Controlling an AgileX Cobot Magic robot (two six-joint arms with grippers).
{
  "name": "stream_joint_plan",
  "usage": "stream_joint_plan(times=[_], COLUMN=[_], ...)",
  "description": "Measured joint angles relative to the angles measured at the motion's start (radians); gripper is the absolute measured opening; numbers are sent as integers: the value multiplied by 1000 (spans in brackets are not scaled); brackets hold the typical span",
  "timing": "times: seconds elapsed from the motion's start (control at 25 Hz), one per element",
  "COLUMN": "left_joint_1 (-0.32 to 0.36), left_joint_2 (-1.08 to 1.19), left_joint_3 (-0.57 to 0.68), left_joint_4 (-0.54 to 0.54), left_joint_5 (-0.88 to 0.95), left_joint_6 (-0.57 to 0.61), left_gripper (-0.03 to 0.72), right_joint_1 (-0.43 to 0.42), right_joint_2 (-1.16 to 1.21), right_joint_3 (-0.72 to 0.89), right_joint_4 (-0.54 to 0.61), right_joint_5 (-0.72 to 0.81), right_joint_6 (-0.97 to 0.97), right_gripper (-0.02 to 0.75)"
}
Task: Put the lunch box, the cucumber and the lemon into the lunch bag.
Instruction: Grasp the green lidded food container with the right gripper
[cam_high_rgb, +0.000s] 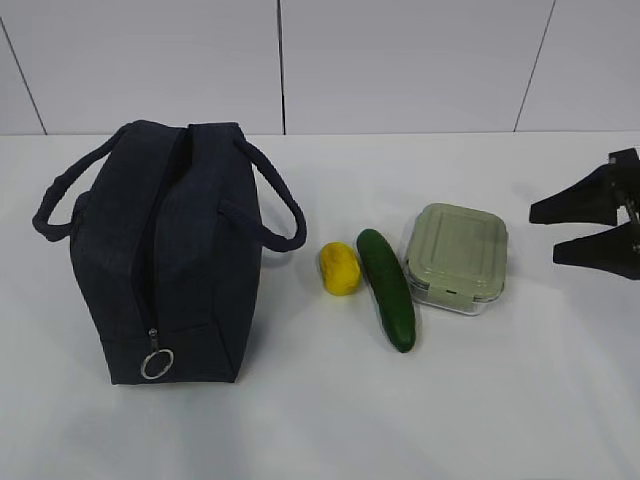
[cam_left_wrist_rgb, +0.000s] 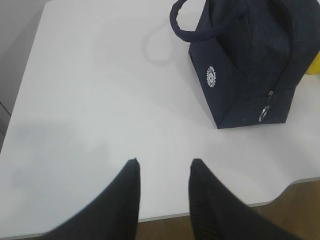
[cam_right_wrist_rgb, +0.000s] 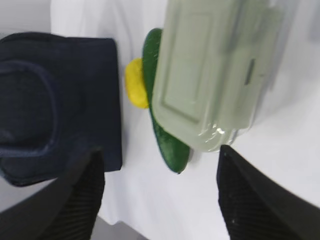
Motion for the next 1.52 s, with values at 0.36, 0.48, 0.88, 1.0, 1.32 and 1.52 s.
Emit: stream_joint_plan(times=[0.36,0.48,0.88,1.0,1.32,1.52], left_joint_1=[0,0,0,0,0,0], left_joint_2=[0,0,0,0,0,0], left_joint_3=[0,0,0,0,0,0], left_joint_4=[0,-2,-2,-2,-2,-2], left_joint_5=[0,0,0,0,0,0], left_joint_6=[0,0,0,0,0,0], left_gripper=[237,236,236,236,236,236], right_joint_1=[-2,-2,-2,-2,-2,-2], right_joint_2=[9,9,128,177,272,321], right_joint_3=[0,0,-45,-94,-181,-183], right_joint_4=[54,54,82,88,89,83], right_joint_5=[-30,-30,-42,1,32,35], right_joint_6=[-4,-4,-4,-4,15,19], right_gripper=[524,524,551,561,593,615])
